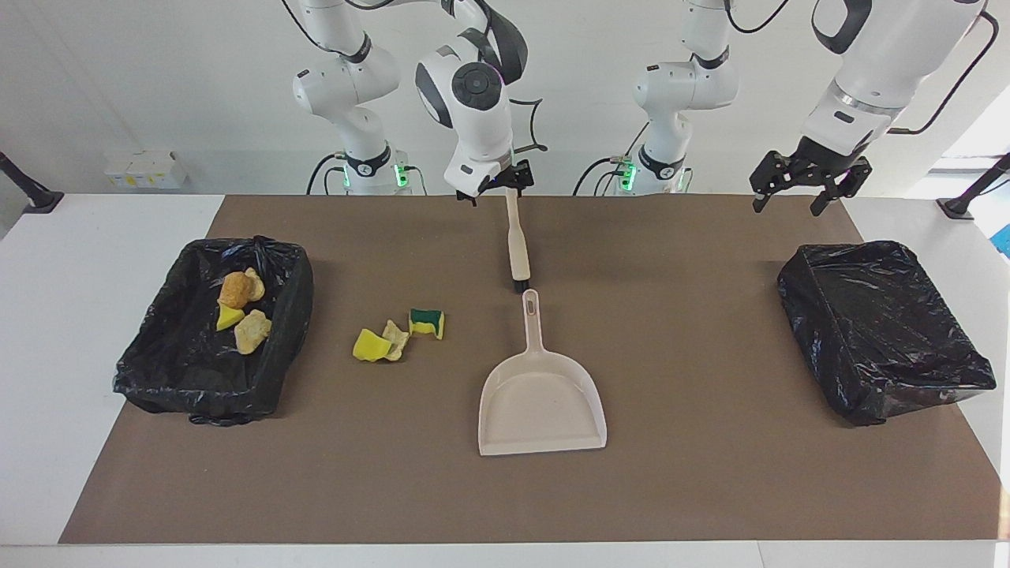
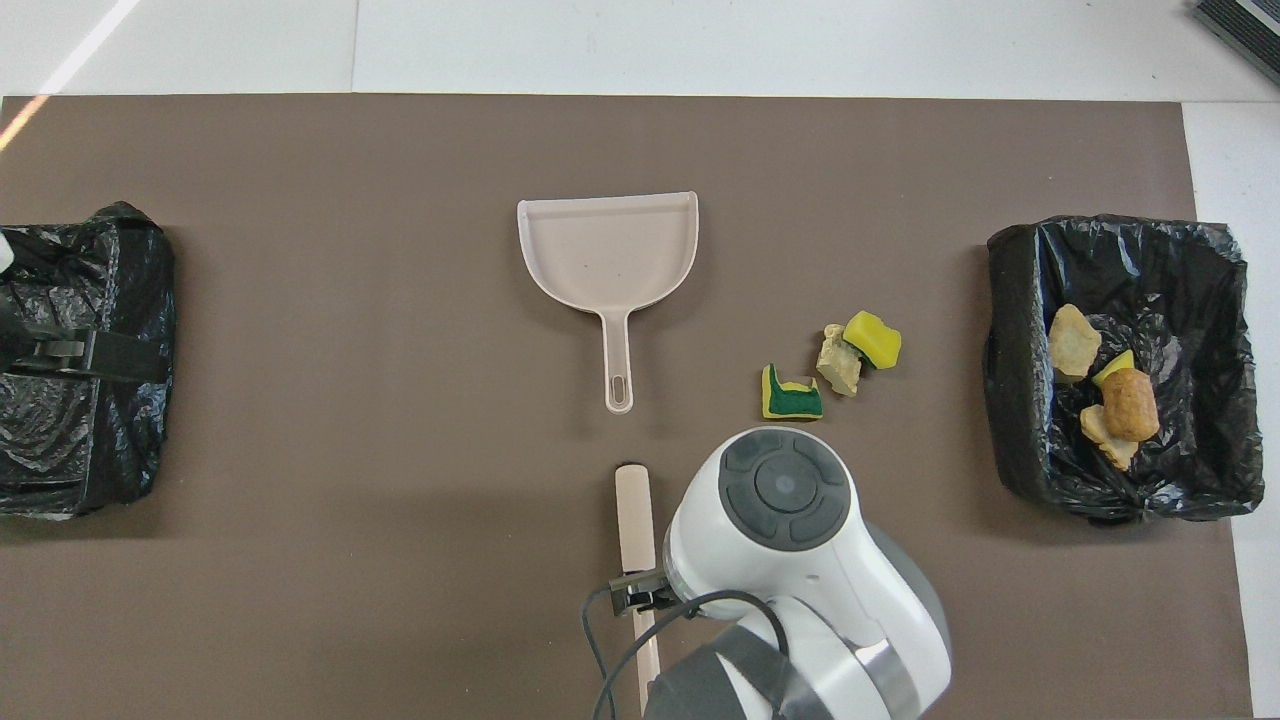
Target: Sweep and dump trash in bin
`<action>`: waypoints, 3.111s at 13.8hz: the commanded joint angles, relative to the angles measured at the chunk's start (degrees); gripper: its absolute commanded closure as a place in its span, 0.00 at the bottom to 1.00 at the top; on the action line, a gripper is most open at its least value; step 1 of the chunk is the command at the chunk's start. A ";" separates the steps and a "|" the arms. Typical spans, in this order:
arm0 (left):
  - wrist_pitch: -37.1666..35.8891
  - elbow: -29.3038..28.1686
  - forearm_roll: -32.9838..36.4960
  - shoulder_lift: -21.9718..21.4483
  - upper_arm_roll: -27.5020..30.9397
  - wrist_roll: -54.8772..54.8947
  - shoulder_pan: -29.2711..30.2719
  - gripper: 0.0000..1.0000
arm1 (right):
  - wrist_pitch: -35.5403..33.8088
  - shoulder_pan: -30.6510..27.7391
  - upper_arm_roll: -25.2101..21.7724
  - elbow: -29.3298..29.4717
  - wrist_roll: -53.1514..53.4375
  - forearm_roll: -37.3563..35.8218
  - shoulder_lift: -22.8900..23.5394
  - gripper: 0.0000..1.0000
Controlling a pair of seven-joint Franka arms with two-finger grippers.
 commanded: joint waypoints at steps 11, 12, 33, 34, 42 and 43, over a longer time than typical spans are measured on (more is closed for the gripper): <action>-1.21 -0.40 -0.49 -1.10 -0.19 0.83 -0.57 0.00 | 20.02 9.90 -0.16 -14.99 6.63 4.94 1.62 0.13; -0.43 -0.83 -0.58 -1.10 -0.19 0.65 -0.57 0.00 | 20.28 10.17 -0.16 -16.48 6.55 4.94 0.84 0.29; 40.51 -0.84 -0.67 24.37 -1.33 -24.88 -25.25 0.00 | -5.75 -14.51 -0.96 -12.89 -8.19 -19.55 -17.20 1.00; 44.89 -1.36 -0.67 25.52 -1.07 -31.27 -27.18 0.00 | -2.52 -17.75 -0.96 -12.54 -13.61 -22.80 -15.62 1.00; 50.38 -8.56 4.95 26.67 -0.98 -38.90 -32.91 0.00 | 4.28 -25.08 -0.52 -2.16 -14.74 -36.72 8.12 1.00; 50.38 -8.57 5.48 27.46 -0.98 -39.07 -33.26 0.00 | 4.46 -24.99 -0.43 -2.51 -14.55 -34.54 8.12 1.00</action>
